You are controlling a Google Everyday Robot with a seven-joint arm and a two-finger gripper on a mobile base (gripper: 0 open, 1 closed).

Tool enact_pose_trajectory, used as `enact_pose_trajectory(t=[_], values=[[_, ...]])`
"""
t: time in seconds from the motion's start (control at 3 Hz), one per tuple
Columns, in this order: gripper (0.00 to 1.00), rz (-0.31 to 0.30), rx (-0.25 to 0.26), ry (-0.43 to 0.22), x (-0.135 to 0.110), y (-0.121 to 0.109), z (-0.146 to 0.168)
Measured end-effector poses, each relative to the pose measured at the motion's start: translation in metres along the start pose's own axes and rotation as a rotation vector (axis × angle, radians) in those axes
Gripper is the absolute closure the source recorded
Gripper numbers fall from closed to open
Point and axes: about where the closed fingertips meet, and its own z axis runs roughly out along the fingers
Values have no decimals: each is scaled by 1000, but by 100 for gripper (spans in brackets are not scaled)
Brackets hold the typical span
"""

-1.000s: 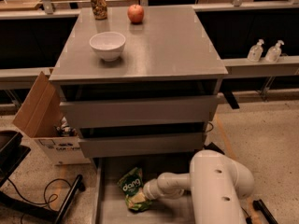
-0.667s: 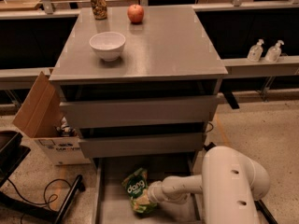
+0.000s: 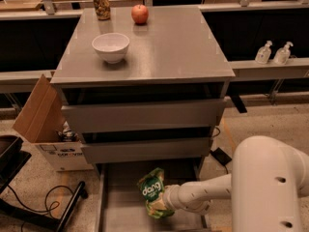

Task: Pick green rice chip bag from bottom drawer and place on counter

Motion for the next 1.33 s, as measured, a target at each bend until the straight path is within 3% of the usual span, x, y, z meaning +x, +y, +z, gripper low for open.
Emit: enact_pose_trajectory(t=[0.67,1.0,1.33], values=[[100,51,129,25,-9,10,-138],[100,90,208,22,0,31,-203],[100,166,313,11,11,53,-257]])
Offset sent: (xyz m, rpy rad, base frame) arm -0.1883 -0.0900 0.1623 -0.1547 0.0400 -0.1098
